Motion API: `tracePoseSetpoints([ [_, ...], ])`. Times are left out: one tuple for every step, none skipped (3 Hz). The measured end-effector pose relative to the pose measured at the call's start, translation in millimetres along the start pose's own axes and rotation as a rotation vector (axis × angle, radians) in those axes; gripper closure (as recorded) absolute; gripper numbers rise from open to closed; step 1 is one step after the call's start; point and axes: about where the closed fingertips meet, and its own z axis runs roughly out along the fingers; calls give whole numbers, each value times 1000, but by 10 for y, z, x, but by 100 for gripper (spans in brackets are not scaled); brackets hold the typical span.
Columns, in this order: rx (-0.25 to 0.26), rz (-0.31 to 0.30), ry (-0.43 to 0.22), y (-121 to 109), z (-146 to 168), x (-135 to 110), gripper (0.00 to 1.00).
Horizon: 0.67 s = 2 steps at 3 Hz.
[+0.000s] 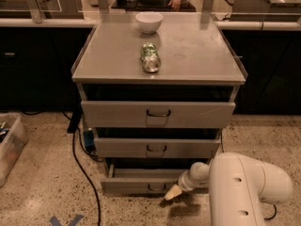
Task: Open bottom drawer
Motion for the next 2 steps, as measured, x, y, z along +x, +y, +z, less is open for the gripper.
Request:
tracePoseSetpoints([
  [-38,21,39,304,-53,209,0],
  [-38,21,39,305,-53,209,0],
])
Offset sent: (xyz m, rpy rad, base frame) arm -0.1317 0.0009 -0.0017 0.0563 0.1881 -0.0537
